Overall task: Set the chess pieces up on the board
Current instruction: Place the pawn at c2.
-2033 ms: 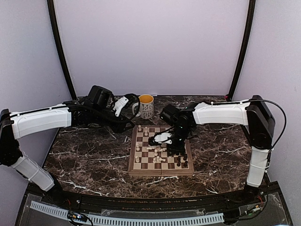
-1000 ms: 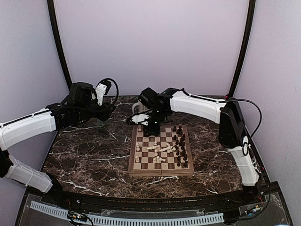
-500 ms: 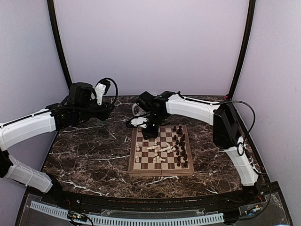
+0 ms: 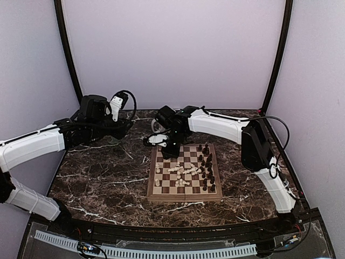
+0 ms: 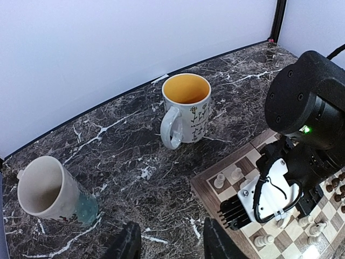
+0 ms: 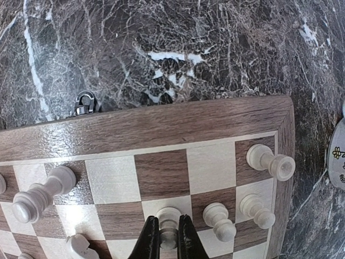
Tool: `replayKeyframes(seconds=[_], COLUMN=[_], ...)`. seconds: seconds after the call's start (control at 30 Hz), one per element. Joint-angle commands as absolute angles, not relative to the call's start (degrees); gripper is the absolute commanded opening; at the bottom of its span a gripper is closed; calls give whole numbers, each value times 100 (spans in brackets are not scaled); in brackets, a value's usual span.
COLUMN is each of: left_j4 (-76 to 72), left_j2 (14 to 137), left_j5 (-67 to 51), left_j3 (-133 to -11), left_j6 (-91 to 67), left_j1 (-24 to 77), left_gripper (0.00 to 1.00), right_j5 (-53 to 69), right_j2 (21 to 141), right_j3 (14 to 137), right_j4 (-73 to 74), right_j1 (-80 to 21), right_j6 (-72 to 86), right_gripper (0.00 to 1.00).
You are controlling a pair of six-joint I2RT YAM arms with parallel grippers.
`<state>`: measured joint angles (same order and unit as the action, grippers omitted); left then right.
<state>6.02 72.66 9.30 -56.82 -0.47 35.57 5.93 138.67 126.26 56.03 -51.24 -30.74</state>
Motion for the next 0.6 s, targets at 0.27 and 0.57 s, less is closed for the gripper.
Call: replayKeyframes(seconds=[0.27,0.57], left_j4=[655,668], left_j2=[7322,7339], left_j5=[833,822], left_j3=[-5720,-5729], left_j6=[-26,-15], left_j1=[3560,3560], left_gripper=[41,41], right_j5=[449,461], right_j2=[14024,13951], right_j3=[12756,12691], right_j4=[5503,5521], right_j1=[-5177,-5177], right_j6=[-2963,-2945], right_gripper=[15,20])
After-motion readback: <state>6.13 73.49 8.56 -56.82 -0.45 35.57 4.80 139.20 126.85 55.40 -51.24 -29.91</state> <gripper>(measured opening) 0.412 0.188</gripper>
